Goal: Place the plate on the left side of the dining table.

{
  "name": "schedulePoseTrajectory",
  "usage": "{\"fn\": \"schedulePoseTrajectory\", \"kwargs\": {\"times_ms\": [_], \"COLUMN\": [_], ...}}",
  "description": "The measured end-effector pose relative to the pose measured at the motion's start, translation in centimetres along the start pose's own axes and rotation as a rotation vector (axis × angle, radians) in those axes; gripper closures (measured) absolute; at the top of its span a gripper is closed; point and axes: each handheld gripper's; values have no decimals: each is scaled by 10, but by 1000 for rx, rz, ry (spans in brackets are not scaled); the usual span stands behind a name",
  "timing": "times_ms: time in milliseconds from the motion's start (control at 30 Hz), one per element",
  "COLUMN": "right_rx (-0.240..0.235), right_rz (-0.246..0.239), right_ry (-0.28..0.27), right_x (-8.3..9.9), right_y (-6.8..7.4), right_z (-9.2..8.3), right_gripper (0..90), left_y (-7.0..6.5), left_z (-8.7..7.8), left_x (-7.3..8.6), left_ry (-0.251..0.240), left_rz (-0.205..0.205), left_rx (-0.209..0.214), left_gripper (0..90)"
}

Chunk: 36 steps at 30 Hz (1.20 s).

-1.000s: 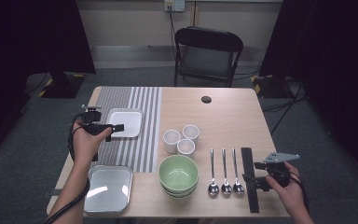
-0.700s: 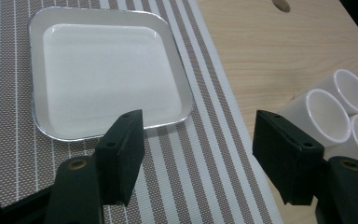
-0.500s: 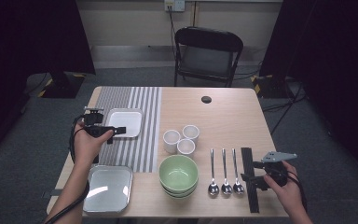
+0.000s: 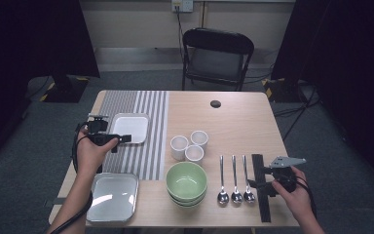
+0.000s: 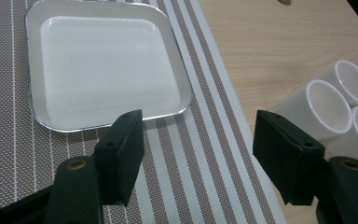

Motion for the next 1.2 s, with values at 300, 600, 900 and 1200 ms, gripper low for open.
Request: {"fn": "schedulePoseTrajectory", "kwargs": {"times_ms": [300, 600, 900, 1200], "right_rx": [8, 10, 1, 6], "right_rz": [10, 16, 9, -1], "right_ry": [-14, -8, -9, 7], "right_x": [0, 2, -2, 1], "right_y": [-3, -5, -3, -1], "right_z": [-4, -3, -1, 0], "right_gripper": [233, 233, 233, 233], "left_y": [-13, -24, -32, -40], "left_z": [1, -1, -7, -7], "left_x": [-2, -5, -1, 0], "left_ry": [14, 21, 41, 52], "left_rz": [35, 68, 97, 125], "left_rx": [19, 53, 58, 67], "left_gripper": [338, 336, 326, 321]}}
Point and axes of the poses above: each handheld gripper's, and its own axes: z roughly forward along the jaws, x roughly out of its underside, y roughly to its left, and after that the axes turned 9 degrees about y, right-handed
